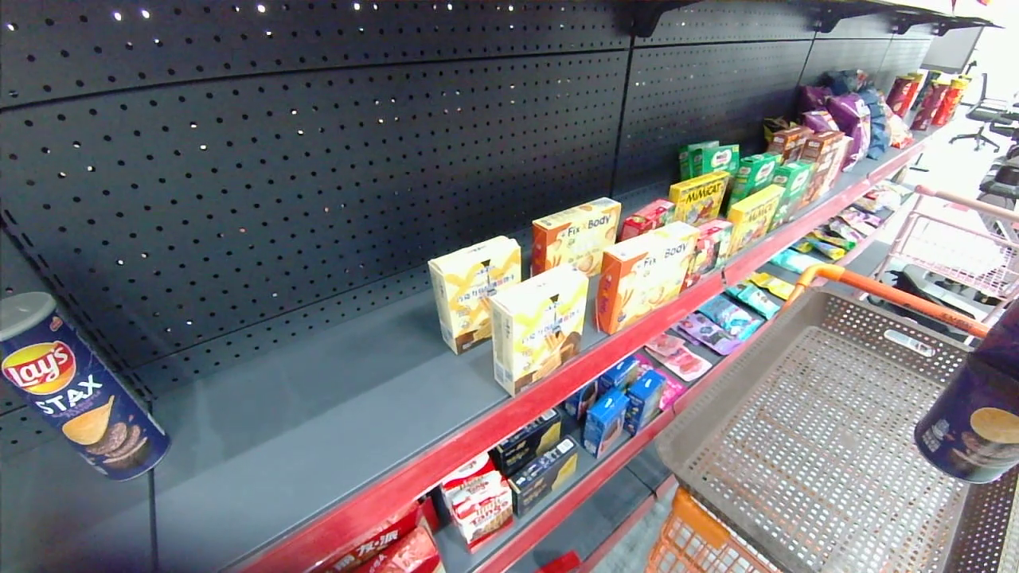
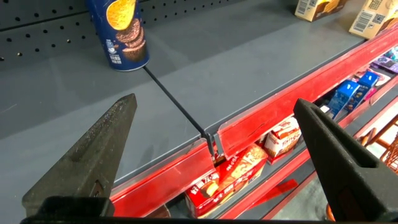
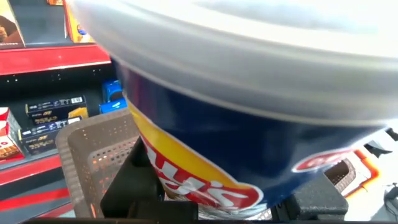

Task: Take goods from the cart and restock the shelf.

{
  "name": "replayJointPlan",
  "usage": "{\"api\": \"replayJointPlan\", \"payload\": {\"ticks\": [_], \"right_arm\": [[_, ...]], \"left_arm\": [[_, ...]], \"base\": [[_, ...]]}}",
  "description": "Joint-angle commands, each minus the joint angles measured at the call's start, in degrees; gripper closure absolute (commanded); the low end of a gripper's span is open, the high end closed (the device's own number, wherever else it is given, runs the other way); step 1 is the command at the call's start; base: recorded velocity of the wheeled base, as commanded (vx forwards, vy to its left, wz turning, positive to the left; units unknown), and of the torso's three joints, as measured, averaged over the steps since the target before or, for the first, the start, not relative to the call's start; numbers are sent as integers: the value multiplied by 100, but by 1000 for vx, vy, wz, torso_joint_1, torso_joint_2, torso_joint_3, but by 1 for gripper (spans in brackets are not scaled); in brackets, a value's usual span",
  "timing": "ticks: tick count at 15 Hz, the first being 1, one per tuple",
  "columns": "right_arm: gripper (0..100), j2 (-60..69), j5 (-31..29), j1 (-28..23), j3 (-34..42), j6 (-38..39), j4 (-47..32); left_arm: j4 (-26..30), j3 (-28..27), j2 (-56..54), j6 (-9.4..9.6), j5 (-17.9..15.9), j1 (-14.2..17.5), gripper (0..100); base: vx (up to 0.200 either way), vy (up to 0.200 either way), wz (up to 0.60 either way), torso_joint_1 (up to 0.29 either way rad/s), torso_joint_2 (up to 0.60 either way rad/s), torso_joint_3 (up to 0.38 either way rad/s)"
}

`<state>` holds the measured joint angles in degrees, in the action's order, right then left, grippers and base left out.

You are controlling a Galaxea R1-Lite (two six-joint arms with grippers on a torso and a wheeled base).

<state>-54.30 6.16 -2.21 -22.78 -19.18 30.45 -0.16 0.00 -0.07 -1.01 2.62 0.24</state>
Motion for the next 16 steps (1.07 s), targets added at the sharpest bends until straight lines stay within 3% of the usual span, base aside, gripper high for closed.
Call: {"api": "replayJointPlan", "payload": {"ticks": [1,14,16], "right_arm": [[100,-11,0,10,-33,-16,5],[100,7,0,124,-59,-148,66],[100,16,0,124,-59,-227,66]], "left_arm": [[-2,0,7,-4,2,2,0],[-2,0,7,-4,2,2,0],[-2,0,7,-4,10,2,0]], "base": [[0,0,600,2,2,2],[0,0,600,3,2,1],[0,0,0,0,0,0]]}}
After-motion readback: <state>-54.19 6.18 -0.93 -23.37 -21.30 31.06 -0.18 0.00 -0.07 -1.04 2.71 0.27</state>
